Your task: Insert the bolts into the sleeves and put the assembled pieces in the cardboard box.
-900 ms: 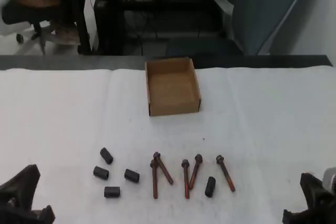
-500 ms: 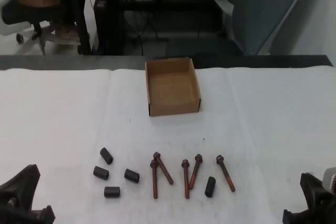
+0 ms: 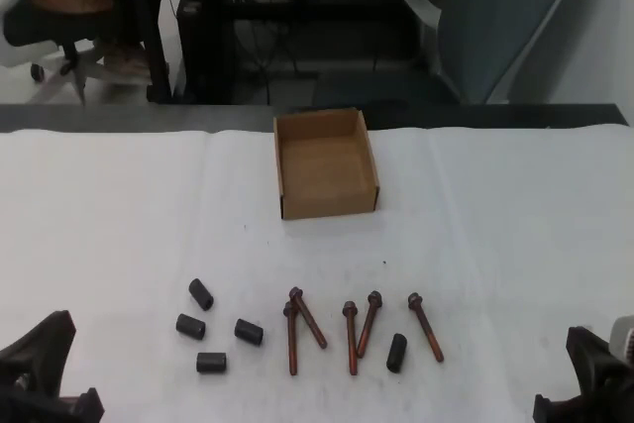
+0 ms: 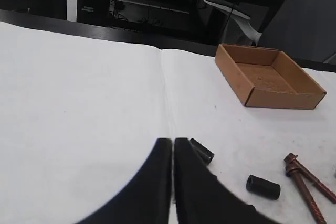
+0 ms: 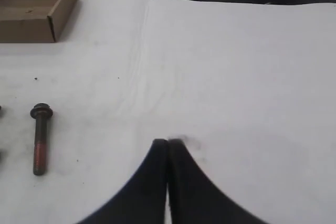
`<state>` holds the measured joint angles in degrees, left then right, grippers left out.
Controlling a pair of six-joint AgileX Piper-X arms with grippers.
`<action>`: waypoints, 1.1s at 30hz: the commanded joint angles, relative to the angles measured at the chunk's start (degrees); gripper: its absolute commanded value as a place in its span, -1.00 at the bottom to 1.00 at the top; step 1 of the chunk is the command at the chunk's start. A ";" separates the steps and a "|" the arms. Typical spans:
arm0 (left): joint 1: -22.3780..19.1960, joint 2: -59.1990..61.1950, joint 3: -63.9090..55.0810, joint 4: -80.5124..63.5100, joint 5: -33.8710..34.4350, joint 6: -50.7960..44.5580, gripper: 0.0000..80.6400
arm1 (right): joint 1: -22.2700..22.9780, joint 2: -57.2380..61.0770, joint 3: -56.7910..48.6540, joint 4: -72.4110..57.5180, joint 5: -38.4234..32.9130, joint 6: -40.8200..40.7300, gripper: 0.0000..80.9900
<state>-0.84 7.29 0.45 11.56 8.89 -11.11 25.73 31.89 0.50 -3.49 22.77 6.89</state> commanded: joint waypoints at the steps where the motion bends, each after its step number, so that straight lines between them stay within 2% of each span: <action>1: 0.10 0.36 -0.45 -0.23 0.24 -0.05 -0.95 | -0.26 -0.28 -0.50 -0.21 0.11 0.42 -1.00; 28: 0.10 0.36 -0.45 -0.23 0.24 -0.05 -0.95 | -0.26 -0.28 -0.50 -0.21 0.11 0.42 -1.00; 31: 0.10 0.36 -0.45 -0.23 2.58 -1.24 -0.95 | -0.26 -0.28 -0.50 -0.21 0.11 0.42 -1.00; 33: 0.10 0.36 -0.45 -0.23 7.32 -3.10 -0.95 | -0.26 -0.28 -0.50 -0.21 0.11 0.42 -1.00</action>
<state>-0.84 7.29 0.45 11.56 12.33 -12.48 25.73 31.89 0.50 -3.49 22.77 6.92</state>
